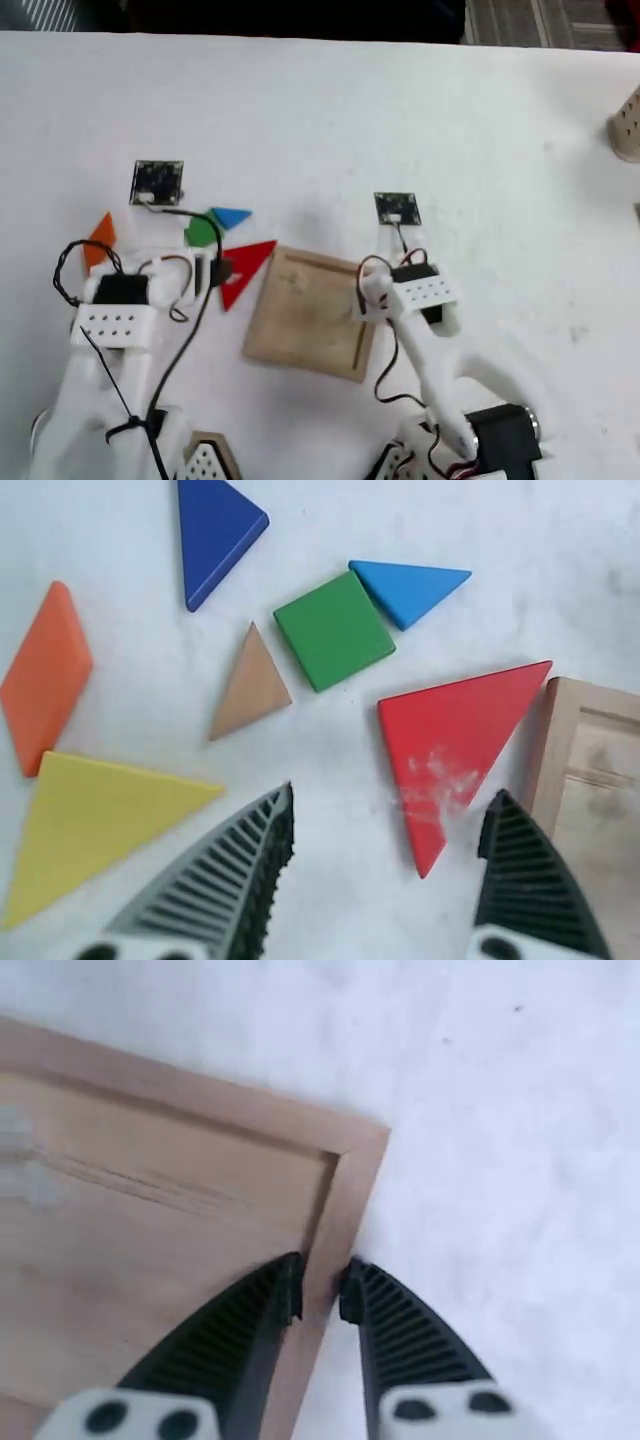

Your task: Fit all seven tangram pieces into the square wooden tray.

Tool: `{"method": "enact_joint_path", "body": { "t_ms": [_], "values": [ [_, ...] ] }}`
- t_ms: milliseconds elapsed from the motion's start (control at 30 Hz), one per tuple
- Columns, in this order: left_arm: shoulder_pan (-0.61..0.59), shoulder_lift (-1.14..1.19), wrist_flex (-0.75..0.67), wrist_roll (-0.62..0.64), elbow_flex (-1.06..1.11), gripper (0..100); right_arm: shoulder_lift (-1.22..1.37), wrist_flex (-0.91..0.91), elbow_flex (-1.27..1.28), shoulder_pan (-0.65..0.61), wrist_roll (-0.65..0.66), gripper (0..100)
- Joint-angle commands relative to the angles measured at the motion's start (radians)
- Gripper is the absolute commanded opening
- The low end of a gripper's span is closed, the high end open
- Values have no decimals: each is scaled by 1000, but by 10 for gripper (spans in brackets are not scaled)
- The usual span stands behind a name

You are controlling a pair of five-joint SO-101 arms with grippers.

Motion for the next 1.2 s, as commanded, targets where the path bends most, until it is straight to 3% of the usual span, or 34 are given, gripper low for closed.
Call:
{"method": "enact_joint_path", "body": {
  "t_ms": [0,167,400,600,833,900,1067,1167],
  "values": [
    [-1,-25,-12,8,-6,295,7,-7,-21,50,25,13],
    [1,-25,-18,8,6,295,-12,15,-60,136,60,16],
    [1,-25,-18,8,9,295,-74,79,-144,259,356,16],
    [1,-25,-18,8,9,297,-74,76,-183,275,528,16],
    [21,-25,-18,5,14,298,-77,61,-184,361,408,18],
    [51,-25,-18,-49,29,298,-79,50,-184,384,394,35],
    [77,-25,-68,-198,58,298,-74,58,-172,383,390,247],
    [74,-25,-112,-239,75,296,-74,58,-173,383,390,275]
  ]
}}
